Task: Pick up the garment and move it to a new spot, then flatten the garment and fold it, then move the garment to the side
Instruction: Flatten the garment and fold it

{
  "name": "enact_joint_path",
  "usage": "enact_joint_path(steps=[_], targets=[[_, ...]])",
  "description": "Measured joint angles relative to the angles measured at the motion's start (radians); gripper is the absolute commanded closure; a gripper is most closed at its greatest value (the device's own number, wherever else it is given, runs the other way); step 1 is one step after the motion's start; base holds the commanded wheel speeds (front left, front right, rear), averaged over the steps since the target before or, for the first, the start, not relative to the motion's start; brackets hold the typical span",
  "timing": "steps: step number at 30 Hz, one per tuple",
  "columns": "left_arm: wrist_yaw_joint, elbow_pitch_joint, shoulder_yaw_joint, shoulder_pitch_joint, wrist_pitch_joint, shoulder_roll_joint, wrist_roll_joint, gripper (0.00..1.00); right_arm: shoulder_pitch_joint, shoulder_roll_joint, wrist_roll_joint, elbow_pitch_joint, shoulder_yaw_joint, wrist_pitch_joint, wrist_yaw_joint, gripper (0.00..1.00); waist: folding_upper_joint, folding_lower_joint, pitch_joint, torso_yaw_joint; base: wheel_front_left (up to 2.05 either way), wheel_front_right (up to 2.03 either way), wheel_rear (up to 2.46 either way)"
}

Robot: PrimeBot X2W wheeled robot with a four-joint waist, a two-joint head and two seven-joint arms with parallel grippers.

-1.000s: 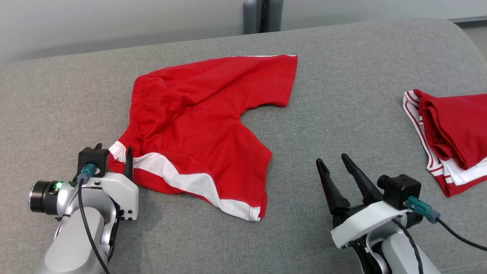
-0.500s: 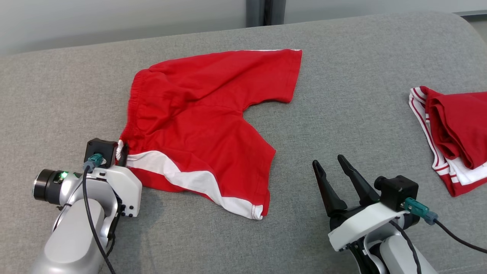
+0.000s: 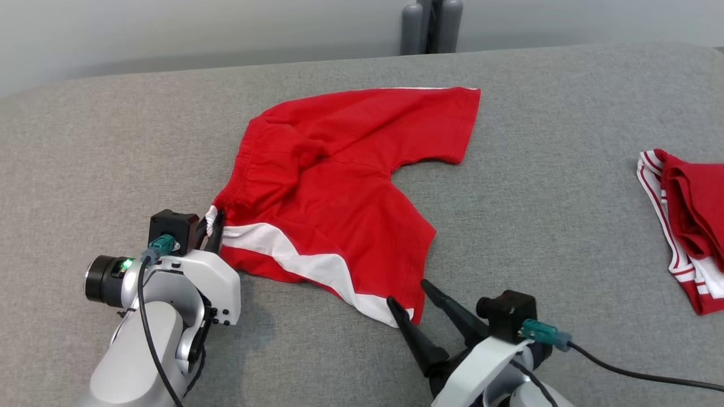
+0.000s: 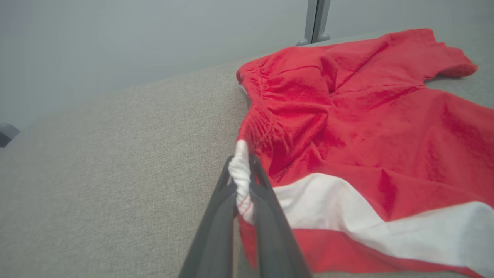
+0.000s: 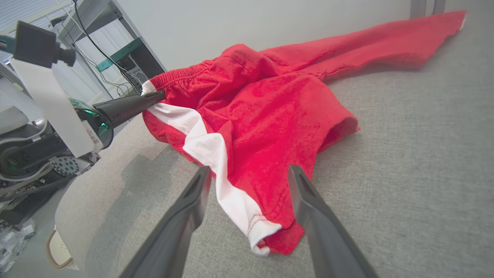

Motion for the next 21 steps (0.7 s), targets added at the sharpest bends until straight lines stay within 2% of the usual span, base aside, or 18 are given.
enact_joint_path(steps=[5, 11, 21], targets=[[0.01, -0.026, -0.004, 0.019, 0.003, -0.006, -0.012, 1.0, 0.0, -0.015, -0.026, 0.022, 0.061, 0.035, 0.0, 0.0, 0.0, 0.0, -0.015, 0.016, 0.0, 0.0, 0.0], [0.016, -0.04, -0.007, 0.033, 0.005, -0.009, -0.019, 1.0, 0.011, -0.02, -0.04, 0.064, 0.043, 0.058, 0.0, 0.0, 0.0, 0.0, -0.02, 0.022, 0.0, 0.0, 0.0], [0.023, -0.057, -0.016, 0.033, 0.005, -0.009, -0.026, 1.0, 0.023, -0.013, 0.012, 0.07, 0.044, 0.097, 0.0, 0.0, 0.0, 0.0, -0.015, 0.028, 0.0, 0.0, 0.0]])
